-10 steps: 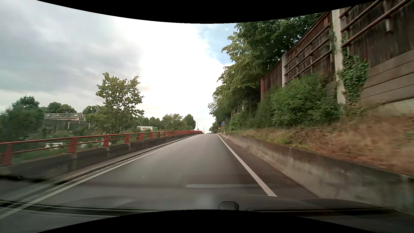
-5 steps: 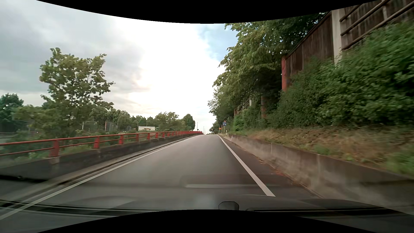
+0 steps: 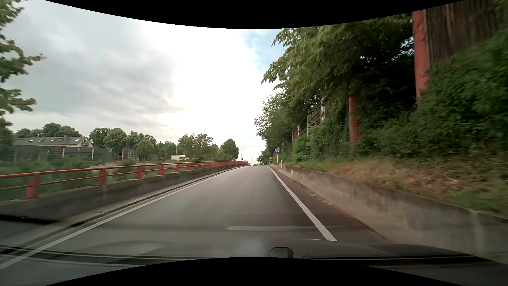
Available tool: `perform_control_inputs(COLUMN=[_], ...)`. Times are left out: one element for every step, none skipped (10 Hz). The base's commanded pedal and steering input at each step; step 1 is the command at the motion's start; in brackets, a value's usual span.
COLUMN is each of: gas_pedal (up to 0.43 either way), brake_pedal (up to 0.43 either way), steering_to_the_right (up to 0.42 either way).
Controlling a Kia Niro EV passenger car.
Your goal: Follow the waypoints while adhering to traffic rules and regulations
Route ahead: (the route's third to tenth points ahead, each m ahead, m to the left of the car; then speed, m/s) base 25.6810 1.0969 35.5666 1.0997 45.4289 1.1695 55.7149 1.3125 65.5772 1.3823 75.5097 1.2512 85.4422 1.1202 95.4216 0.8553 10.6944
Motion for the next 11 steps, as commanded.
perform_control_inputs(gas_pedal=[0.248,0.24,0.22,0.189,0.177,0.13,0.11,0.098,0.079,0.059,0.0], brake_pedal=[0.0,0.0,0.0,0.0,0.0,0.0,0.0,0.0,0.0,0.0,0.0], steering_to_the_right=[-0.004,-0.004,-0.004,-0.004,-0.004,-0.004,-0.004,-0.003,-0.003,-0.003,-0.003])
